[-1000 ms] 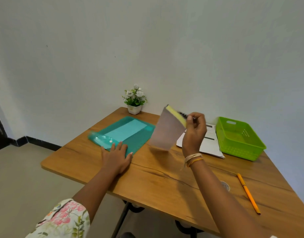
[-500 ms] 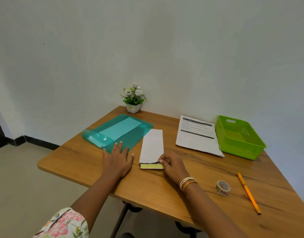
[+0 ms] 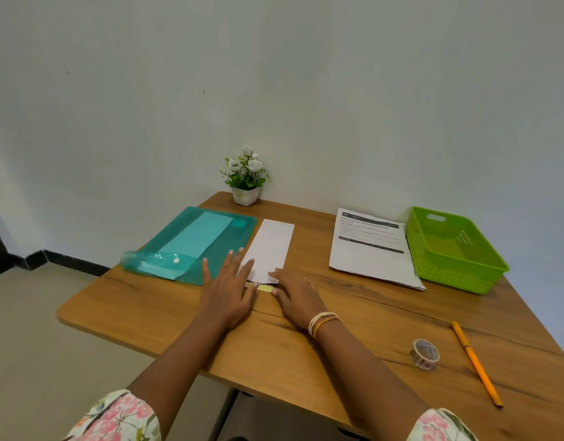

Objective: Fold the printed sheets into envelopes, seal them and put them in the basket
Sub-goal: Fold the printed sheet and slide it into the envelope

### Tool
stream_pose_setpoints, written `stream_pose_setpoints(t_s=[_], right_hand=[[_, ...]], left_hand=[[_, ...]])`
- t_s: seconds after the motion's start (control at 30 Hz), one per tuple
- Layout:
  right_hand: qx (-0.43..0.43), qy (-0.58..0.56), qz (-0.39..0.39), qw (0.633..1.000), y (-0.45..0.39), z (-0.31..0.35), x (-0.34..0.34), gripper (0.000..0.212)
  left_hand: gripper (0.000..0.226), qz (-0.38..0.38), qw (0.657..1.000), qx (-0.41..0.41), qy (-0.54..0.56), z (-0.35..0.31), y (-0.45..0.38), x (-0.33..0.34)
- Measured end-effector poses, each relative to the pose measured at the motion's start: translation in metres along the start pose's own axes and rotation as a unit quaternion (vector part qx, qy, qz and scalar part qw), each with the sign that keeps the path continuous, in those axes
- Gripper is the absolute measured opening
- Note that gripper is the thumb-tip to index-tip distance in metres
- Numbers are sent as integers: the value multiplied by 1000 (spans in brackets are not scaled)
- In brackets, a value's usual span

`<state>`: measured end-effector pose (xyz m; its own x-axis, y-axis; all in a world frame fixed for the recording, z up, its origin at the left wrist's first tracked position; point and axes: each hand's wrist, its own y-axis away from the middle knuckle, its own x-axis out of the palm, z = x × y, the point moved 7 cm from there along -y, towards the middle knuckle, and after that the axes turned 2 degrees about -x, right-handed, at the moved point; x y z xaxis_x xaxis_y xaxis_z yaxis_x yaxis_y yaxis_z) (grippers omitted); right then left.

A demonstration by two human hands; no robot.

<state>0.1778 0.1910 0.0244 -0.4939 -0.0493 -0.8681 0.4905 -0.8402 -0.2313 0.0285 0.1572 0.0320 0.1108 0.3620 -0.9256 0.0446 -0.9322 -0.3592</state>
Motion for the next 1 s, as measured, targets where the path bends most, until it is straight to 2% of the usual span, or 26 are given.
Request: stream_pose_setpoints(t_s=[0.07, 0.13, 0.17, 0.27, 0.3, 0.37, 0.43, 0.53, 0.63, 0.7, 0.8, 0.87, 0.93, 1.0], right_hand=[[27, -46, -62, 997, -1, -13, -15, 39], [76, -4, -146, 986, 1, -38, -41, 35], [108, 35, -164, 980, 1, -53, -54, 36], [182, 132, -112, 968, -2, -94, -75, 44], [188, 156, -86, 966, -5, -103, -78, 40], [177, 211, -42, 960, -8, -111, -79, 26], [153, 262, -21, 953, -10, -110, -78, 23], [137, 273, -36, 952, -10, -109, -80, 20], [173, 204, -104, 958, -2, -114, -89, 17], [212, 108, -150, 960, 6, -119, -98, 12], [260, -61, -172, 948, 14, -127, -107, 11], [258, -126, -200, 937, 21, -126, -115, 14], [249, -160, -237, 925, 32, -120, -126, 5], [237, -177, -247, 923, 42, -113, -132, 16]], left_hand=[[65, -25, 999, 27, 19, -16, -1, -5], [54, -30, 995, 54, 78, -40, -2, -4], [49, -15, 992, 62, 108, -51, -3, -2], [43, 43, 987, 80, 132, -80, -11, 11], [43, 62, 986, 79, 131, -84, -14, 15], [44, 90, 984, 61, 140, -84, -18, 22], [43, 91, 983, 49, 152, -81, -20, 24], [44, 81, 985, 46, 148, -78, -20, 24], [45, 80, 986, 48, 140, -80, -20, 26], [46, 83, 986, 48, 136, -80, -20, 26], [48, 73, 988, 51, 129, -80, -19, 24], [46, 57, 988, 54, 136, -80, -19, 21], [43, 33, 987, 61, 148, -80, -18, 16], [40, 0, 980, 67, 186, -79, -17, 11]])
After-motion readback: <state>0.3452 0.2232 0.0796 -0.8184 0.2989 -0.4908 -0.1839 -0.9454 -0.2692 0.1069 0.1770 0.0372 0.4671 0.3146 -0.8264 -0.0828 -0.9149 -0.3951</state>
